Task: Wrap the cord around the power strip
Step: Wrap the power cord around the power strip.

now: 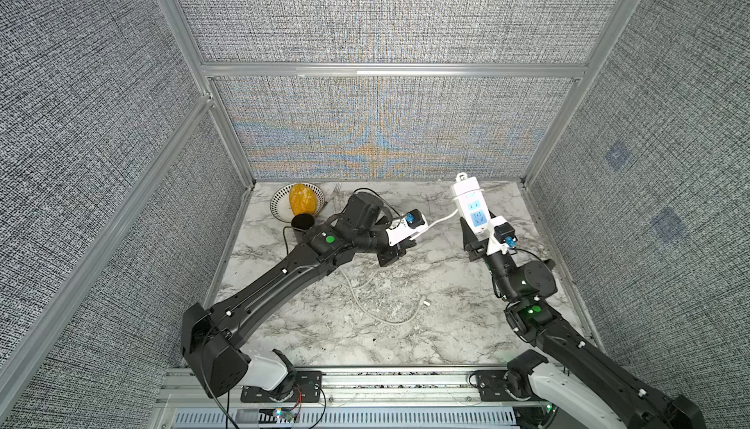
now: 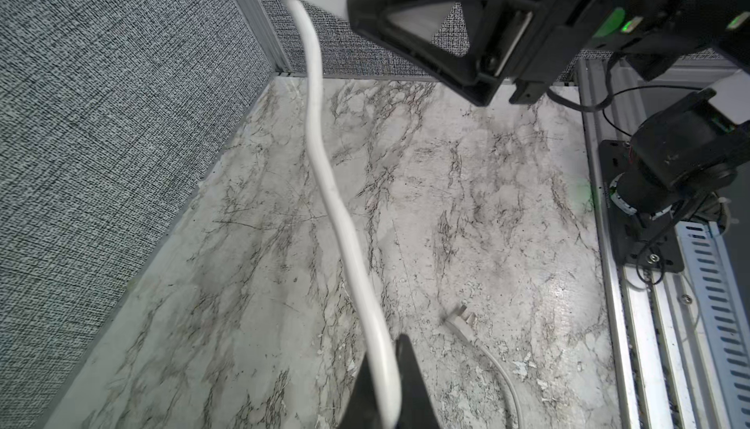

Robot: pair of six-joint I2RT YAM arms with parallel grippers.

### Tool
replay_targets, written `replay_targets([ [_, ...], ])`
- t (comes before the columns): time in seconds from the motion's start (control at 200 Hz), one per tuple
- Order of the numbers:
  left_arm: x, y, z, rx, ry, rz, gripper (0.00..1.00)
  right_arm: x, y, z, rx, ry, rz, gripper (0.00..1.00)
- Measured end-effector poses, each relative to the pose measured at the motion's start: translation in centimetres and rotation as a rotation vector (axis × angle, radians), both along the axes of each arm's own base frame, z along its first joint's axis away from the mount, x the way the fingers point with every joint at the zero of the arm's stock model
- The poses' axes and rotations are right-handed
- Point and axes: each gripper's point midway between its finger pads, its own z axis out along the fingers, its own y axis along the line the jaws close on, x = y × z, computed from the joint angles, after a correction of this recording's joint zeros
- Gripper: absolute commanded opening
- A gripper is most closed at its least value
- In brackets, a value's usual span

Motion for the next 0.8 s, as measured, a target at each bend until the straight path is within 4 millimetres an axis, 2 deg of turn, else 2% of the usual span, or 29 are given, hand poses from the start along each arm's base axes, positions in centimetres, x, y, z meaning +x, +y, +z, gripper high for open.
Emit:
replay_targets([
  [0.215, -0.9, -0.2, 2.9, 0.059, -0.101, -0.019, 0.00, 1.9, 1.9, -2.2, -0.105, 0.111, 0.044, 0.00],
  [0.375, -1.0, -0.2, 3.7, 0.152, -0.163, -0.040, 0.00, 2.6, 3.9, -3.8, -0.198, 0.184, 0.123, 0.00],
  [0.646, -0.1, 1.7, 4.7, 0.305, -0.300, -0.050, 0.00, 1.3, 6.4, -6.6, -0.324, 0.268, 0.276, 0.00],
  [0.796, 0.0, 2.0, 4.9, 0.348, -0.344, -0.085, 0.00, 0.2, 7.5, -8.0, -0.369, 0.305, 0.363, 0.00],
])
